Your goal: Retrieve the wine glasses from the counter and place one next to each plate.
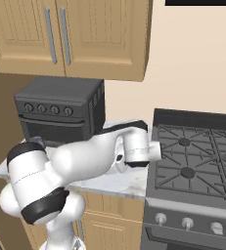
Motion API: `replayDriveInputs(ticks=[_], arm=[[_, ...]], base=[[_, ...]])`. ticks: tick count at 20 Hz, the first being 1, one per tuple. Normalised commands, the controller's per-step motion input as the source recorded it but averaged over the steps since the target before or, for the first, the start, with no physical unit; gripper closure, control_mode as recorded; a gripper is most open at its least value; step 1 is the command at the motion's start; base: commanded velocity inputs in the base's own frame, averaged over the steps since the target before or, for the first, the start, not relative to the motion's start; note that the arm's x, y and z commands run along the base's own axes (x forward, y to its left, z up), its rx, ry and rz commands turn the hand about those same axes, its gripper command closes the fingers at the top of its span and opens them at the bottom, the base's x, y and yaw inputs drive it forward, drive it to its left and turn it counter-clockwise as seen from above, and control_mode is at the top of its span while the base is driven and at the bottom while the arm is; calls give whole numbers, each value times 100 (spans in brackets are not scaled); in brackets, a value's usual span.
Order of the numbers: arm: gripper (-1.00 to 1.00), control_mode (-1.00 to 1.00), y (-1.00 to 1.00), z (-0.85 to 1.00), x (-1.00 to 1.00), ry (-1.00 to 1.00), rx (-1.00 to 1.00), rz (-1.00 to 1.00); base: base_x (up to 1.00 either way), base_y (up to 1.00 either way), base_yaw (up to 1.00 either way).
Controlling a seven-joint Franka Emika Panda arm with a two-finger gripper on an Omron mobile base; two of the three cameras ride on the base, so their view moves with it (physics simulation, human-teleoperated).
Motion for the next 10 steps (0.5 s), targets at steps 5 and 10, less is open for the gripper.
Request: replayDriveInputs(ticks=[5, 10], arm=[[-100, -100, 0, -9, 16, 0, 0, -6], [-100, -100, 1, -5, 1, 0, 0, -7]], base=[[0, 0, 0], [0, 0, 0]])
